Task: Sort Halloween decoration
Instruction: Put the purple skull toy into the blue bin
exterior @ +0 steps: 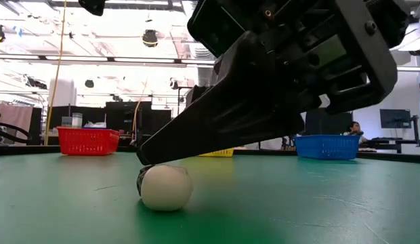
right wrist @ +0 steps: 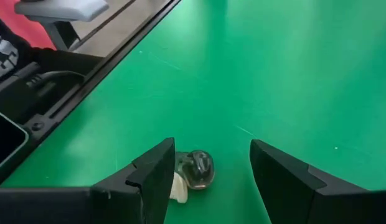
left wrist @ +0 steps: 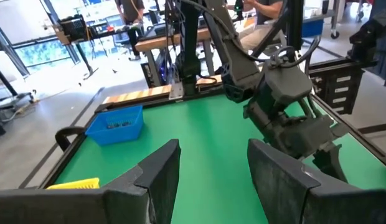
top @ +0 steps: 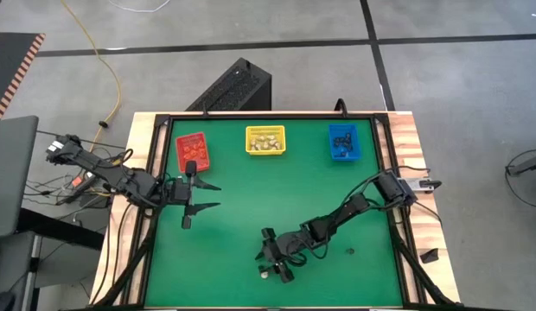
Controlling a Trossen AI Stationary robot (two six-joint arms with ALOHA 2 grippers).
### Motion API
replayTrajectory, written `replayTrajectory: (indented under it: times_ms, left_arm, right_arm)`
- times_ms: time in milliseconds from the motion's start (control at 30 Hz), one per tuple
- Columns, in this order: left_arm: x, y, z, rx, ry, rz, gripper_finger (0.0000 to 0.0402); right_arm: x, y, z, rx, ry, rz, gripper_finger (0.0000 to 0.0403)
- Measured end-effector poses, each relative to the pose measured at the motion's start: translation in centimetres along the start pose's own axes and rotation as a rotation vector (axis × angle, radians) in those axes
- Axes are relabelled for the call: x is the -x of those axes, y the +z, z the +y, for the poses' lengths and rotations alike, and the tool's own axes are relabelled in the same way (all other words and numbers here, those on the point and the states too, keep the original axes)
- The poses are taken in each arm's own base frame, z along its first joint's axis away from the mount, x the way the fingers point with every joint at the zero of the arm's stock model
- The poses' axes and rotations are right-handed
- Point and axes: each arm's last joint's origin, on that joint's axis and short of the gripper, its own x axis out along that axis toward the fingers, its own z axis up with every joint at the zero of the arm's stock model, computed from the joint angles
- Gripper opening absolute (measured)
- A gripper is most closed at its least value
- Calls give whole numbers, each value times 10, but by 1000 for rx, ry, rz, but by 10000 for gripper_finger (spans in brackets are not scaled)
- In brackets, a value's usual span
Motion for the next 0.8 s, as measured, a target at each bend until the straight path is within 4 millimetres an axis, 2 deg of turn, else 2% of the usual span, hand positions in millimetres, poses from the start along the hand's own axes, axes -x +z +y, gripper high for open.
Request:
replayTrajectory:
  times_ms: [433, 567, 800]
  left_arm:
    - [0, 0, 0, 5, 1, -4, 177]
    - [0, 1, 0, 1, 1, -5, 177]
    - [0, 0, 0, -4, 0, 2, 177]
  right_arm:
    - [0, -2, -1, -37, -4, 46, 237]
    - [0, -4, -5, -21, -80, 60, 237]
    - [0, -1, -13, 25, -98, 37, 237]
